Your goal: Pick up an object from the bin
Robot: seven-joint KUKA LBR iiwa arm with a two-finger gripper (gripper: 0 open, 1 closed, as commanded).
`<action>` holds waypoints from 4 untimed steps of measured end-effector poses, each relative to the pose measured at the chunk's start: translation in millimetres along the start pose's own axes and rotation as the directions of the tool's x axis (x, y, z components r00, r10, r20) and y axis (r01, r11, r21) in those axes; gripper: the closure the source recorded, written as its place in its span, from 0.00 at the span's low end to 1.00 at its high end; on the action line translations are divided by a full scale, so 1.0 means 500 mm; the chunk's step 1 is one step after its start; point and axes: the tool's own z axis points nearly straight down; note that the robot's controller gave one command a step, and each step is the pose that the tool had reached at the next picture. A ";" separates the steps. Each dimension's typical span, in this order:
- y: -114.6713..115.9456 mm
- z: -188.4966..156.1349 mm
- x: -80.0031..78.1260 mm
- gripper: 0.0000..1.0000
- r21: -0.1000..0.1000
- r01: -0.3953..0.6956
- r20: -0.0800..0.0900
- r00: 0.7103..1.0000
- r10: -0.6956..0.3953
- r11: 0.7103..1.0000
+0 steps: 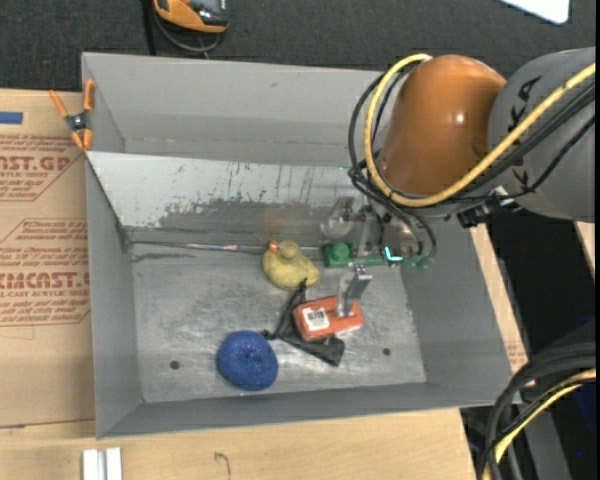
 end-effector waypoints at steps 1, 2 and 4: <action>0.000 -0.007 -0.003 0.00 0.000 0.000 0.007 1.000 0.000 1.000; -0.003 0.073 0.006 0.00 0.001 0.049 0.015 0.999 -0.049 0.999; -0.053 0.258 0.043 0.00 -0.001 0.058 0.001 0.998 -0.058 0.998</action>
Offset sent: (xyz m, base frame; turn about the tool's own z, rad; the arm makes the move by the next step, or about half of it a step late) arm -0.0223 -0.0063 -0.1506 -0.1718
